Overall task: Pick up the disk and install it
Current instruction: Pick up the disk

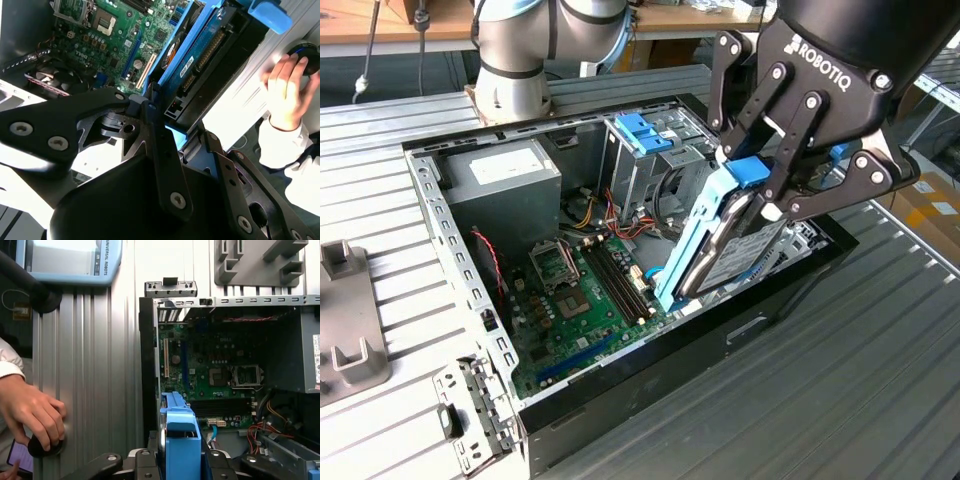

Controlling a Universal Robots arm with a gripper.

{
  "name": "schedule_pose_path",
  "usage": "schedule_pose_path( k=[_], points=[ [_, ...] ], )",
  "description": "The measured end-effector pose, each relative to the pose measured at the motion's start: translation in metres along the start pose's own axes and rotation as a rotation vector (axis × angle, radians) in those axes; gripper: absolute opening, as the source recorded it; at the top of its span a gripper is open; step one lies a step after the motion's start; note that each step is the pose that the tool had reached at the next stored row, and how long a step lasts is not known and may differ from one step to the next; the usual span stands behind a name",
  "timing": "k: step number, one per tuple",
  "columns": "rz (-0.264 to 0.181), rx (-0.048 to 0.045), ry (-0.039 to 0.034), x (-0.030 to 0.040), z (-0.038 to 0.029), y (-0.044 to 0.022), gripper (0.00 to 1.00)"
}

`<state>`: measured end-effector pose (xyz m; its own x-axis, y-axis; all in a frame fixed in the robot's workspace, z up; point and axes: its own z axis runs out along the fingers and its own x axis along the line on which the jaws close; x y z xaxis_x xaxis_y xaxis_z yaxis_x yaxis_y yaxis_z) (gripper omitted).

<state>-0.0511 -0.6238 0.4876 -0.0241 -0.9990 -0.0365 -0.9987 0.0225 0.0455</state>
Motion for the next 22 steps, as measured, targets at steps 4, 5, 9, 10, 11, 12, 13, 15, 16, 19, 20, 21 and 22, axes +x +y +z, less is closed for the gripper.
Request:
schedule_pose_path(
  k=[4, 5, 9, 10, 11, 12, 13, 15, 16, 19, 20, 21, 22],
  points=[
    [0.0, 0.0, 0.0002, -0.0005, 0.0, -0.0065, 0.37],
    [0.0, 0.0, 0.0001, -0.0008, 0.0, -0.0084, 0.37],
    [0.0, 0.0, -0.0002, -0.0018, 0.0005, -0.0183, 0.37],
    [0.0, 0.0, -0.0001, -0.002, 0.0005, -0.0198, 0.37],
    [0.0, 0.0, -0.0001, -0.0021, 0.0006, -0.0214, 0.37],
    [0.0, 0.0, -0.0001, -0.0021, 0.0006, -0.0228, 0.37],
    [0.0, 0.0, -0.0001, -0.0023, 0.0008, -0.0254, 0.37],
    [0.0, 0.0, 0.0, -0.0024, 0.0009, -0.0283, 0.37],
    [0.0, 0.0, 0.0, -0.0025, 0.0009, -0.0297, 0.37],
    [0.0, 0.0, 0.0, -0.0028, 0.0012, -0.0351, 0.37],
    [0.0, 0.0, 0.0001, -0.0029, 0.0013, -0.0372, 0.37],
    [0.0, 0.0, 0.0, -0.0029, 0.0014, -0.0385, 0.37],
    [0.0, 0.0, 0.0, -0.0029, 0.0016, -0.0403, 0.37]
  ],
)
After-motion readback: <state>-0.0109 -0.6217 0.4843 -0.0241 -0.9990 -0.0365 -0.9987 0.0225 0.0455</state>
